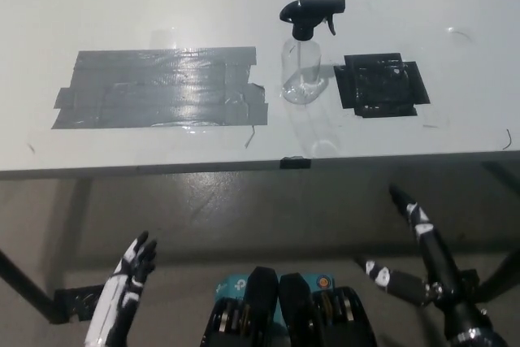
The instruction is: The robot grabs the black lid of the spray bottle on the desk and places it on the black area of the desk
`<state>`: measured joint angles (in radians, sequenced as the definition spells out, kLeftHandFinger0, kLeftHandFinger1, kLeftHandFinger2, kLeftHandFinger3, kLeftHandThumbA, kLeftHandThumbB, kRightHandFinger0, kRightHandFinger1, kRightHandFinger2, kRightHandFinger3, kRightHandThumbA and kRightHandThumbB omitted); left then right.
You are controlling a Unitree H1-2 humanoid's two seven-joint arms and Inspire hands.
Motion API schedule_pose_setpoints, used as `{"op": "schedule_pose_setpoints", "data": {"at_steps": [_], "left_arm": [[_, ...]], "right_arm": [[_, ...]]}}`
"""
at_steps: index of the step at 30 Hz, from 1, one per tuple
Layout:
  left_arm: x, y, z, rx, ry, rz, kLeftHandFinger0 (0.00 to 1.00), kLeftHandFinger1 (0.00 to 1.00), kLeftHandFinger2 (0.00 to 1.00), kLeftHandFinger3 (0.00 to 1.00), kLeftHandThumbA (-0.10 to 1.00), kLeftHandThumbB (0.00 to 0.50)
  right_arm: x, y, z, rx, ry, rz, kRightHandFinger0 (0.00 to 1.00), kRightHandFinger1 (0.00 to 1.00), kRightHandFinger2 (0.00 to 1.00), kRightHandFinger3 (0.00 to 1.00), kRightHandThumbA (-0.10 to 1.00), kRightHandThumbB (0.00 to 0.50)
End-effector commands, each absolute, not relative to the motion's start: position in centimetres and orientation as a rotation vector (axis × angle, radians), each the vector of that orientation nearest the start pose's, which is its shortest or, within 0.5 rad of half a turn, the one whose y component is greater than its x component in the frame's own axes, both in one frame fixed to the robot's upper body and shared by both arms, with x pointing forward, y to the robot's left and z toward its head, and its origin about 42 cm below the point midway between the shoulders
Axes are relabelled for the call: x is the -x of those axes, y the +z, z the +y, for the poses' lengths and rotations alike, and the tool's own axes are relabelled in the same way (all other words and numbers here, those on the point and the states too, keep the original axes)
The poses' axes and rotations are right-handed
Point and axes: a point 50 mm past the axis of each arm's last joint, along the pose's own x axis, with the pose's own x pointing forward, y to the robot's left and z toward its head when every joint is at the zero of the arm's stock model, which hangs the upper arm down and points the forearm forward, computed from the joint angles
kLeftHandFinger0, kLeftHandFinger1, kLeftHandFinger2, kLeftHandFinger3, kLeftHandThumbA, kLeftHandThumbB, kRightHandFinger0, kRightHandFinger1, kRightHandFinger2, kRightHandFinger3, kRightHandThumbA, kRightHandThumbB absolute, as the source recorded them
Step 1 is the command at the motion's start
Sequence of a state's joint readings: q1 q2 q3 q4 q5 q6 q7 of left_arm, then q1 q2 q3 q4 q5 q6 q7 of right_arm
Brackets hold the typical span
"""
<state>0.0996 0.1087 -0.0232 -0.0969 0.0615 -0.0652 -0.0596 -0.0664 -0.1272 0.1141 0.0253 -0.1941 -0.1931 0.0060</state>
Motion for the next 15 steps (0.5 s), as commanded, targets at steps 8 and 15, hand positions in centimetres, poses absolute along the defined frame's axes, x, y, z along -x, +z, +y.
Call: {"op": "schedule_pose_setpoints", "data": {"at_steps": [8, 15], "left_arm": [[-29.0, 12.2, 22.3, -0.200, -0.127, -0.152, 1.00, 1.00, 1.00, 1.00, 1.00, 0.139], [-28.9, 10.9, 22.3, -0.203, -0.133, -0.127, 1.00, 1.00, 1.00, 1.00, 1.00, 0.164]], "right_arm": [[-35.2, 22.3, -21.1, 0.454, 0.048, -0.555, 1.00, 1.00, 1.00, 1.00, 0.80, 0.304], [-39.0, 26.3, -20.7, 0.541, 0.055, -0.600, 1.00, 1.00, 1.00, 1.00, 0.88, 0.285]]}}
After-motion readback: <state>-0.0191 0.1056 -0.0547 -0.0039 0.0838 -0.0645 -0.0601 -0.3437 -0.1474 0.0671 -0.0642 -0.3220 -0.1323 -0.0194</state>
